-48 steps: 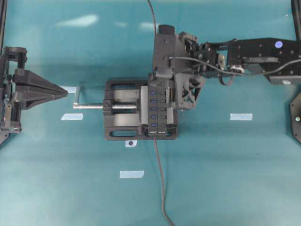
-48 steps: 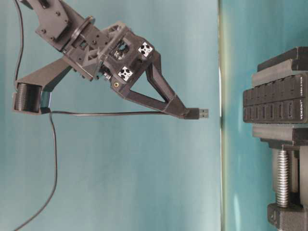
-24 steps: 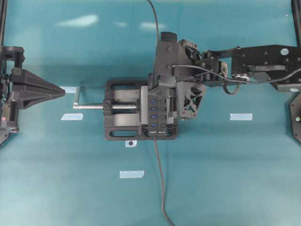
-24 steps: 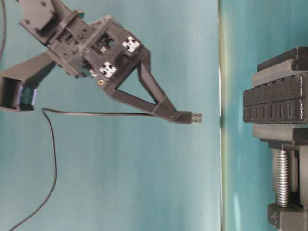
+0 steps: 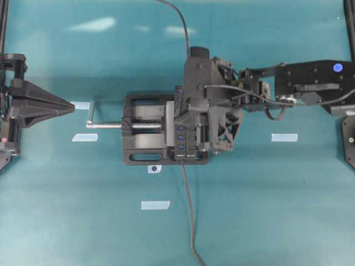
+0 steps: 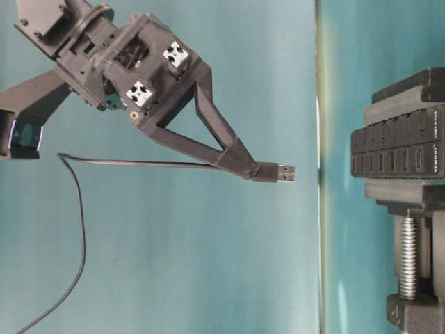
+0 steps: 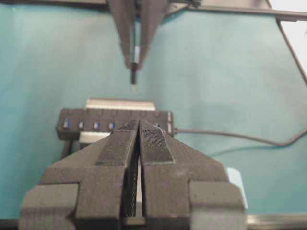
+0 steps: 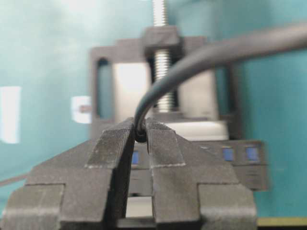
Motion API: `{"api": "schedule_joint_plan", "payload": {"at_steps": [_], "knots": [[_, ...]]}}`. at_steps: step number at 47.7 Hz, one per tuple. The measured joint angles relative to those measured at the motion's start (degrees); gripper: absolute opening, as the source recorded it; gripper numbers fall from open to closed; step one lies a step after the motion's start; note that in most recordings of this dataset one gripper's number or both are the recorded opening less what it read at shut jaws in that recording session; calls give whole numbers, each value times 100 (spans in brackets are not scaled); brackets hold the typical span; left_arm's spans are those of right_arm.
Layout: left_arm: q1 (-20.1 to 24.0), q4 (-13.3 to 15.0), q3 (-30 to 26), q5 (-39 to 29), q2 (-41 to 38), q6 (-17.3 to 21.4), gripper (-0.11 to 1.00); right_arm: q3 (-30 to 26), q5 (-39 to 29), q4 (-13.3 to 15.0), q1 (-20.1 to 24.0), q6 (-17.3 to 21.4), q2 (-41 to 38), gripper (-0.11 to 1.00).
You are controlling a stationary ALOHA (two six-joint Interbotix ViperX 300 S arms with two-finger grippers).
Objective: Insert the USB into the front port of the fixed hub.
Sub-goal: 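Lift the USB plug and carry it along the hub's front face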
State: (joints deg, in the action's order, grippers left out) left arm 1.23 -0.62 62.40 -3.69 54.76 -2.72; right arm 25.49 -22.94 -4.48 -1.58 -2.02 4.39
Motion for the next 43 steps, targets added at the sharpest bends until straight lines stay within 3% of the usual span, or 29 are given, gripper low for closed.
{"api": "schedule_joint_plan", "payload": {"at_steps": [14, 24, 43], "knots": [[0, 9, 35, 88, 18, 0, 0, 229, 246, -9, 141, 800, 0, 8], [0, 0, 35, 88, 18, 0, 0, 527, 694, 18, 246, 844, -9, 8], [0, 9, 44, 88, 18, -141, 0, 562, 765, 70, 299, 853, -466, 8]]}}
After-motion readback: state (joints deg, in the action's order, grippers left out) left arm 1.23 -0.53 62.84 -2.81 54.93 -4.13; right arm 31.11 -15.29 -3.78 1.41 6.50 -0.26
